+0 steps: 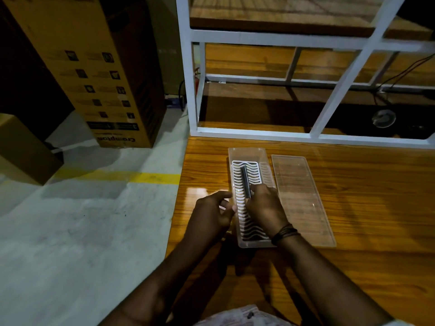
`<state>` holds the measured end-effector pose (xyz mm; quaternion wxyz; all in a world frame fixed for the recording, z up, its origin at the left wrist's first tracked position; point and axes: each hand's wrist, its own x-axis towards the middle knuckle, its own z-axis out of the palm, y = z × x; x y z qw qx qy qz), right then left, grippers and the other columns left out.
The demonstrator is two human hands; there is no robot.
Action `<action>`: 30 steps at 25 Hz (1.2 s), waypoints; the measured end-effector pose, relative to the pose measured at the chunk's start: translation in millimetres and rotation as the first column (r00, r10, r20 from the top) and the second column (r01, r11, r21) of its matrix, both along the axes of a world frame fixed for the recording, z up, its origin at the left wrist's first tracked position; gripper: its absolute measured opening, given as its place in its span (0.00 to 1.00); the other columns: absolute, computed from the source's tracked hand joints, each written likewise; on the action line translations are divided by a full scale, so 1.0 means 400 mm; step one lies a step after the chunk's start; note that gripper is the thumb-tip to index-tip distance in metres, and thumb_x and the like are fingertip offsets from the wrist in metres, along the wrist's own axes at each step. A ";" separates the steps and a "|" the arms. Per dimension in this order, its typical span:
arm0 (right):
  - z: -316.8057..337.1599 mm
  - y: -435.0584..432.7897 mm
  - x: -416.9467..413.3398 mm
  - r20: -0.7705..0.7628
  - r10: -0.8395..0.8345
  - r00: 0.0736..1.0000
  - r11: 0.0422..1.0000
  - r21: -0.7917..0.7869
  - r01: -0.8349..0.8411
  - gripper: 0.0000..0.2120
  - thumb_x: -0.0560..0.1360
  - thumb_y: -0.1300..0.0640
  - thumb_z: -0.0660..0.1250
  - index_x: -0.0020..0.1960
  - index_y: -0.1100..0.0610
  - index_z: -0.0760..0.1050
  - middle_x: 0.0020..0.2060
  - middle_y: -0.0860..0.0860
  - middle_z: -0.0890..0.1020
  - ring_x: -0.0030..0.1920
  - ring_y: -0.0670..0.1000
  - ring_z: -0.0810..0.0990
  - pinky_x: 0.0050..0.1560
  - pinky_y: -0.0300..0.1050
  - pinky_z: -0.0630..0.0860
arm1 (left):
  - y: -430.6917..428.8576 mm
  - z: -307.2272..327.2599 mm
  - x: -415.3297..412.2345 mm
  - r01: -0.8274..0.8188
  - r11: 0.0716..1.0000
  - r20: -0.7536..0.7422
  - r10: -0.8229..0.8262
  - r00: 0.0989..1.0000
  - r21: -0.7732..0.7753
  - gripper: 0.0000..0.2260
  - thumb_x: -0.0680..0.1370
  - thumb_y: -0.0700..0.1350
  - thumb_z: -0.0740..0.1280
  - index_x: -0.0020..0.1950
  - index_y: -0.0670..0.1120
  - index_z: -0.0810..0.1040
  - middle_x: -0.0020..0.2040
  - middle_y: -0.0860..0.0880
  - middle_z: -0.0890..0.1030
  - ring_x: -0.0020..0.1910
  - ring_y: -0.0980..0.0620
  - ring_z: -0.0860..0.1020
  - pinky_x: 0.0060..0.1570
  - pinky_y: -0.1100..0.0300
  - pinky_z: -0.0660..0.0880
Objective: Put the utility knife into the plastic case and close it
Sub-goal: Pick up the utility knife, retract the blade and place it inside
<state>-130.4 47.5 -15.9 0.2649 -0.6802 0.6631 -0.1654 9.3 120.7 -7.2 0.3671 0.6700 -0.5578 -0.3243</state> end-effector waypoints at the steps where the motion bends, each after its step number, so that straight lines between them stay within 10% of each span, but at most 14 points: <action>1: -0.003 -0.001 0.001 -0.019 -0.001 1.000 1.000 -0.004 0.000 0.12 0.70 0.60 0.68 0.52 0.60 0.81 0.50 0.60 0.85 0.54 0.62 0.82 0.48 0.45 0.77 | 0.000 0.001 0.000 -0.004 1.000 0.006 0.004 1.000 0.000 0.15 0.79 0.46 0.73 0.66 0.49 0.82 0.46 0.51 0.87 0.36 0.57 0.84 0.36 0.63 0.81; 19: 0.027 0.032 0.014 -0.281 0.083 0.956 0.996 0.034 -0.077 0.15 0.73 0.58 0.68 0.58 0.60 0.78 0.60 0.61 0.76 0.60 0.63 0.78 0.58 0.50 0.76 | -0.005 -0.009 -0.004 -0.021 0.999 -0.010 0.022 1.000 0.049 0.16 0.79 0.45 0.73 0.66 0.50 0.81 0.41 0.55 0.84 0.35 0.60 0.83 0.35 0.69 0.77; 25: 0.104 0.038 -0.042 -0.219 0.100 0.971 0.904 -0.387 -0.180 0.02 0.65 0.68 0.70 0.38 0.67 0.80 0.35 0.65 0.82 0.38 0.66 0.82 0.38 0.48 0.78 | -0.003 -0.010 -0.004 -0.016 0.998 -0.051 0.019 0.999 0.061 0.15 0.80 0.45 0.72 0.67 0.50 0.81 0.41 0.56 0.83 0.37 0.57 0.84 0.29 0.74 0.75; 30: 0.095 -0.025 -0.181 -0.169 -0.232 0.958 0.965 -0.160 0.206 0.26 0.75 0.52 0.69 0.70 0.61 0.70 0.64 0.65 0.75 0.64 0.66 0.73 0.64 0.57 0.73 | -0.002 -0.012 -0.005 -0.018 0.997 -0.103 0.026 0.994 0.080 0.14 0.80 0.44 0.72 0.66 0.51 0.80 0.42 0.55 0.83 0.37 0.55 0.85 0.26 0.69 0.77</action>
